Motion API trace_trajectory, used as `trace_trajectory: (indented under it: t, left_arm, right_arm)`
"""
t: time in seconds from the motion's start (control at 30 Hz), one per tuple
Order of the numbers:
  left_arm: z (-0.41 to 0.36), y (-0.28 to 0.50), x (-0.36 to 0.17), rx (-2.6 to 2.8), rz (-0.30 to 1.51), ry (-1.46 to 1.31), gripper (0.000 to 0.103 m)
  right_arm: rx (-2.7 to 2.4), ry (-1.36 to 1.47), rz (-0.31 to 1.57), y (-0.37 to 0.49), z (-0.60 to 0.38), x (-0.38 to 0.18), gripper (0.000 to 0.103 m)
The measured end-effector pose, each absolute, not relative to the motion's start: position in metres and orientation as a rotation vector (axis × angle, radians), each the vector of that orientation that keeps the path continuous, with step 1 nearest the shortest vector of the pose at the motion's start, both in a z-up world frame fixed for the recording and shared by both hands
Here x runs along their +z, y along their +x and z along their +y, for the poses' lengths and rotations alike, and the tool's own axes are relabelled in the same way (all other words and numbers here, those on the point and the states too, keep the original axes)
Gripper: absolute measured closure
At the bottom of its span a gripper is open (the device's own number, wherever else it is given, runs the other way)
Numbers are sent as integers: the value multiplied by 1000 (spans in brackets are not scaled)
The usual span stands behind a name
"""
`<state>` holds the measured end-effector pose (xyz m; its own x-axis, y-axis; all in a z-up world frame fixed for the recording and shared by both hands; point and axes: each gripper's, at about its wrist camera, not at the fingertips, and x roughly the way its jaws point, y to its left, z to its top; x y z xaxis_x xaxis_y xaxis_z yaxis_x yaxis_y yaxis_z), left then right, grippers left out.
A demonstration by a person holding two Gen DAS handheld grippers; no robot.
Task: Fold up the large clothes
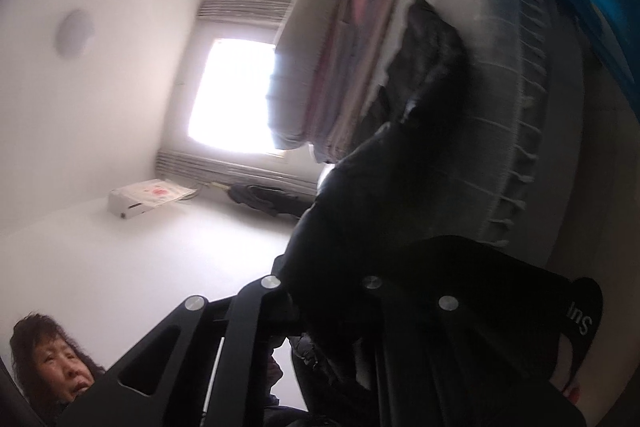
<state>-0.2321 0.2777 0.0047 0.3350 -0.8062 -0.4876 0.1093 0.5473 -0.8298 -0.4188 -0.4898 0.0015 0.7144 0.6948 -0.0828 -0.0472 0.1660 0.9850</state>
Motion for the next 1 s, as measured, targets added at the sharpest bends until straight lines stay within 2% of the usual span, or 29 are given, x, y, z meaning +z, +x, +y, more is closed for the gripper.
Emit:
trace_trajectory:
  t: [0.13,0.33,0.6,0.77,1.0]
  left_arm:
    - [286,-246,18,-708,1037,-805,97]
    - [296,-257,6,-697,1047,-850,96]
    - [300,-229,17,-716,994,-898,96]
    - [292,-169,43,-730,929,-913,96]
    - [268,-21,53,-681,894,-955,96]
  right_arm:
    - [603,1312,560,-428,-492,14,93]
    - [606,1351,519,-435,-500,10,93]
    - [611,1356,489,-397,-510,20,93]
    - [600,1339,490,-338,-523,36,93]
    - [498,1310,548,-201,-539,42,93]
